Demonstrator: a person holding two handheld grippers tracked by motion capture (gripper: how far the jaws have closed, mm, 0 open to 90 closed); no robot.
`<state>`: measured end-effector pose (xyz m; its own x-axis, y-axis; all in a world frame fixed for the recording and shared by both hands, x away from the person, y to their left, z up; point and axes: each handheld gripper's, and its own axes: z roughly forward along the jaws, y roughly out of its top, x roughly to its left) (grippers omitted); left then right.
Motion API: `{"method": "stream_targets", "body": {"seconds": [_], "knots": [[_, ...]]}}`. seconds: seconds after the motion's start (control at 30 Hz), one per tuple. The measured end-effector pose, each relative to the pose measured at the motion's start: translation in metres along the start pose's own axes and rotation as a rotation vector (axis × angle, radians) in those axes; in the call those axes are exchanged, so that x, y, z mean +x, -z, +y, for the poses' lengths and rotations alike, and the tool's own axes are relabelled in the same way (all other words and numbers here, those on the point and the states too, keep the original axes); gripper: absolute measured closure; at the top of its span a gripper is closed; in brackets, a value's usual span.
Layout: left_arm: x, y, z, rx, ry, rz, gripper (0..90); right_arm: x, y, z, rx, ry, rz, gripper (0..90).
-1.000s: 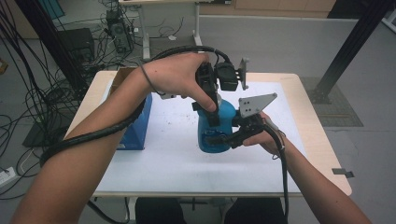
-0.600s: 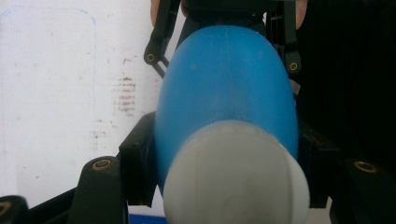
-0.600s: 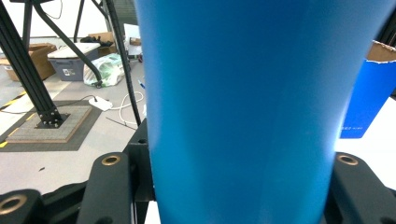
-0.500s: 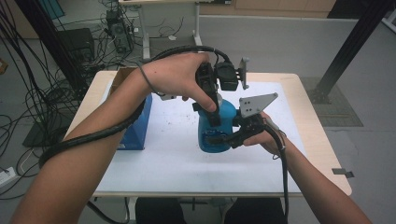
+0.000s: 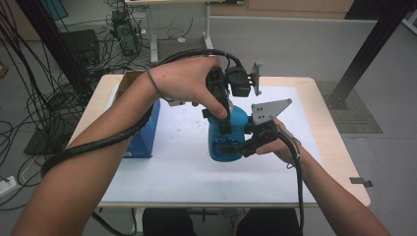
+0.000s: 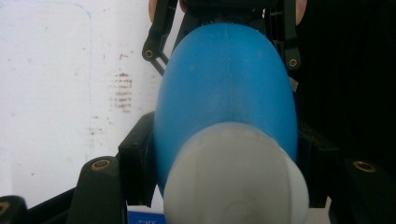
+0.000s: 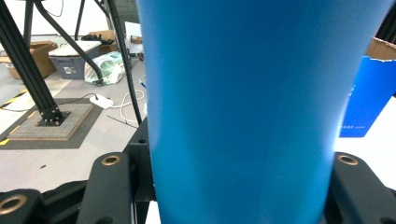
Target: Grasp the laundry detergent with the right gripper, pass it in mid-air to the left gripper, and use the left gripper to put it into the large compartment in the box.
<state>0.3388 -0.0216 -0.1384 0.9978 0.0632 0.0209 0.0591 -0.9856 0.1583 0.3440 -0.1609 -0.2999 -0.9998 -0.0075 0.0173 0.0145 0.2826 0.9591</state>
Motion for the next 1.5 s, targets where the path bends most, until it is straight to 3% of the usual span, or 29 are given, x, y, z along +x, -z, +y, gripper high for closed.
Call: {"method": "stream_targets", "body": {"seconds": [1.5], "knots": [[-0.0014, -0.0015, 0.0007, 0.021, 0.004, 0.009, 37.6, -0.0001, -0.0025, -0.0015, 0.000, 0.006, -0.002, 43.3]]}}
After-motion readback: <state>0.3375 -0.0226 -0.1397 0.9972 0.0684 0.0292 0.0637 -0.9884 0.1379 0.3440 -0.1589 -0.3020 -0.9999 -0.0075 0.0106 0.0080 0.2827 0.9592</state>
